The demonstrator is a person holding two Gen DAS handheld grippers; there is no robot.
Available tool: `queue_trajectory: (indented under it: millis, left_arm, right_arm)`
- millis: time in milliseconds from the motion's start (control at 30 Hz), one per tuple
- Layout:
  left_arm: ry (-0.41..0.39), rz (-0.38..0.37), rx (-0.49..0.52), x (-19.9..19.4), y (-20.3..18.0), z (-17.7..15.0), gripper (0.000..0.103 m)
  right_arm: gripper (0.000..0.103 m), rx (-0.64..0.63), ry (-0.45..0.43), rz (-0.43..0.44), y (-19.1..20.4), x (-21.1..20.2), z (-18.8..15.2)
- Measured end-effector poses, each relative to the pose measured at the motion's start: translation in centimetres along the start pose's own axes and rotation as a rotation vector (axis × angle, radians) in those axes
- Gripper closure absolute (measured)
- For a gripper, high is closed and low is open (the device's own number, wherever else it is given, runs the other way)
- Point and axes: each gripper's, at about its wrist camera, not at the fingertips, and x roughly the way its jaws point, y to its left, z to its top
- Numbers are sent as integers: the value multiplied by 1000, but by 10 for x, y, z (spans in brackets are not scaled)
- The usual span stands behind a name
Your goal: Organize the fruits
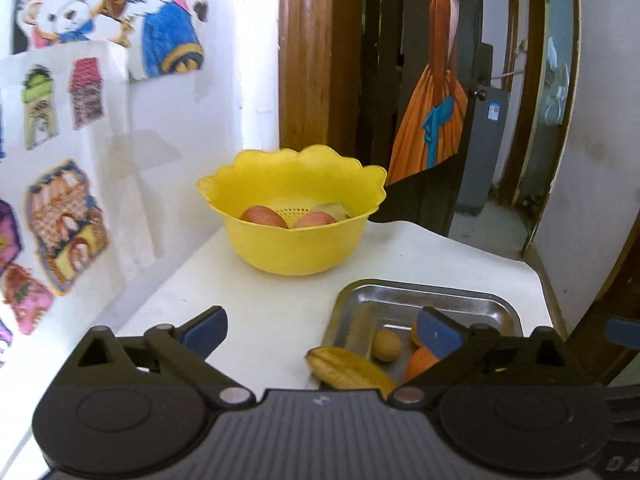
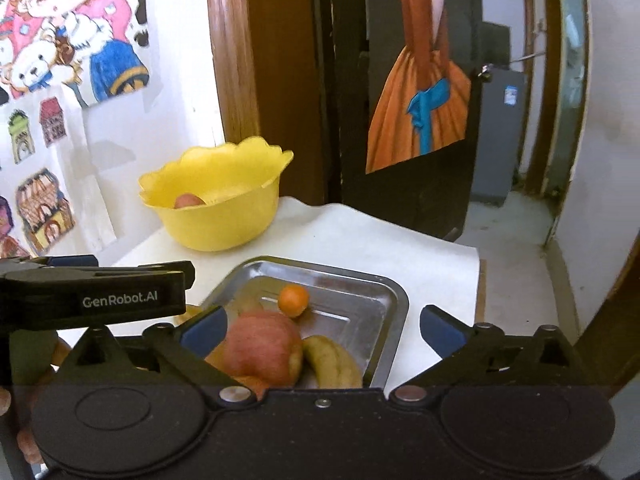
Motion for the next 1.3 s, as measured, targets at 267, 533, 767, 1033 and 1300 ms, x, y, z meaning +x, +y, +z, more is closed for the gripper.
queue_trajectory:
  millis: [267, 533, 767, 1033, 1300]
  left_arm:
    - [-32, -61, 11, -55, 43, -32, 1]
    - [-49, -109, 52, -116, 80, -72, 1]
    - [-57, -102, 116, -153, 103, -94, 1]
    - [4, -114, 147, -177, 134, -117, 1]
    - [33, -91, 88, -188, 160, -153, 1]
  right_arm:
    - [1, 29, -54, -106, 51, -68, -30]
    - [1, 32, -70, -229, 109, -131, -71]
    - [1, 45, -120, -276, 147, -178, -97]
    - [1, 113, -130, -305, 168, -216, -122]
    - [1, 226, -132, -349, 180, -223, -160]
